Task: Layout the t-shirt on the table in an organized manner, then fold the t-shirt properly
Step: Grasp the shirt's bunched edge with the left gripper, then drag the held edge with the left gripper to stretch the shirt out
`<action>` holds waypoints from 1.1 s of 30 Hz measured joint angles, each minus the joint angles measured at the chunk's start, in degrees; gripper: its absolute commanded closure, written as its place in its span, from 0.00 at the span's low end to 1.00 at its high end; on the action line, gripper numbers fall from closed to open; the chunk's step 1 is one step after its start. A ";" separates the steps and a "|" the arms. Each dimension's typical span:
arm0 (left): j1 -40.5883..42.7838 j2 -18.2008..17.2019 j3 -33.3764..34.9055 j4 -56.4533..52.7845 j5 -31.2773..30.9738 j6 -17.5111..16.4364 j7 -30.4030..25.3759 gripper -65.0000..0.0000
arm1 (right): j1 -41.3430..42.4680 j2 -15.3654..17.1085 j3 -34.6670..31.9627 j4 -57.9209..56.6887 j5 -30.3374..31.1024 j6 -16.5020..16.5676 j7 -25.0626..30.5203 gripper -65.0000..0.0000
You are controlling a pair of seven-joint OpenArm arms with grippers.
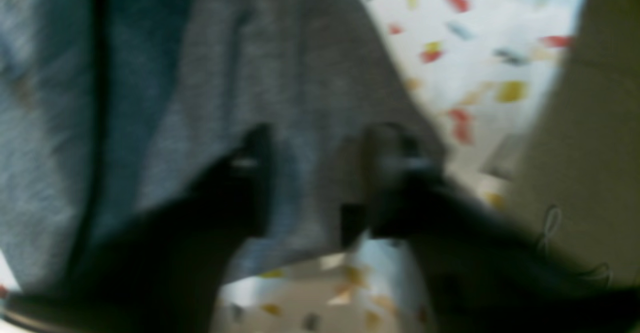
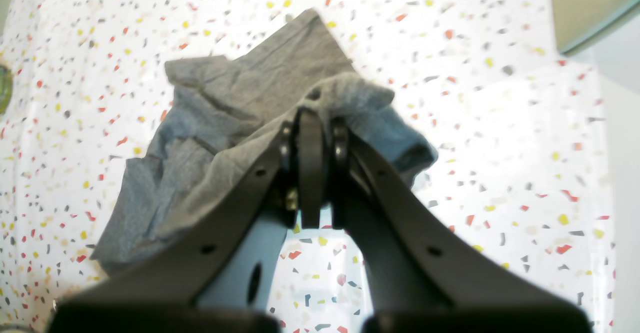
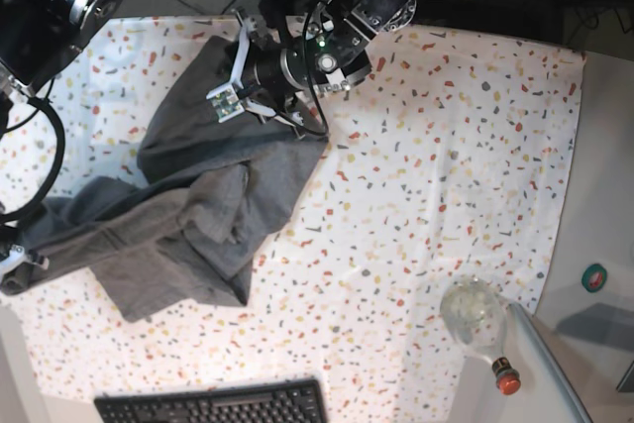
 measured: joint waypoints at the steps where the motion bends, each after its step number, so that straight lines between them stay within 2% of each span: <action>1: -0.83 0.48 -0.11 -1.51 0.00 0.55 0.17 1.00 | 0.00 -0.04 0.00 0.00 0.00 0.02 0.02 1.00; 6: -3.93 2.29 0.09 -11.02 -1.62 0.57 -3.17 1.00 | 0.20 -0.02 0.28 0.00 0.15 0.02 0.04 1.00; 8: -5.81 2.95 0.00 -14.56 -3.15 -0.81 -4.37 1.00 | 0.50 -0.04 0.35 0.00 -0.13 0.02 0.48 1.00; 11: -7.06 2.67 -0.26 -17.51 -4.72 -1.09 -7.58 1.00 | 0.76 0.70 0.33 0.00 0.22 0.02 2.38 1.00; 15: -7.32 -0.17 -6.93 -17.55 -6.58 3.17 -9.75 1.00 | 0.92 1.88 0.50 -0.09 -0.42 0.02 2.58 1.00; 18: -10.91 -3.30 -13.81 -16.92 -2.99 8.00 -5.11 1.00 | 0.79 1.29 0.22 -0.11 -0.31 0.04 2.49 1.00; 20: -13.90 -5.90 -17.18 -17.94 0.33 10.80 -1.49 1.00 | 0.83 -0.39 0.15 -0.11 -0.31 0.04 2.62 1.00; 22: -15.37 -8.02 -18.86 -18.60 0.57 10.71 0.24 1.00 | 0.63 -1.16 0.09 -0.20 -0.24 0.07 2.16 1.00; 24: -15.98 -8.41 -18.86 -18.64 0.57 10.25 0.57 1.00 | 0.59 -1.07 0.22 -0.20 0.15 0.04 2.29 1.00; 29: -12.85 -7.82 -18.43 -6.99 -0.02 9.79 0.04 1.00 | -4.44 1.40 0.61 -0.09 -0.13 0.13 2.64 1.00; 33: -4.09 -9.44 -18.36 4.87 -0.15 9.38 1.40 1.00 | -9.27 1.75 0.59 -0.09 0.46 0.35 3.02 1.00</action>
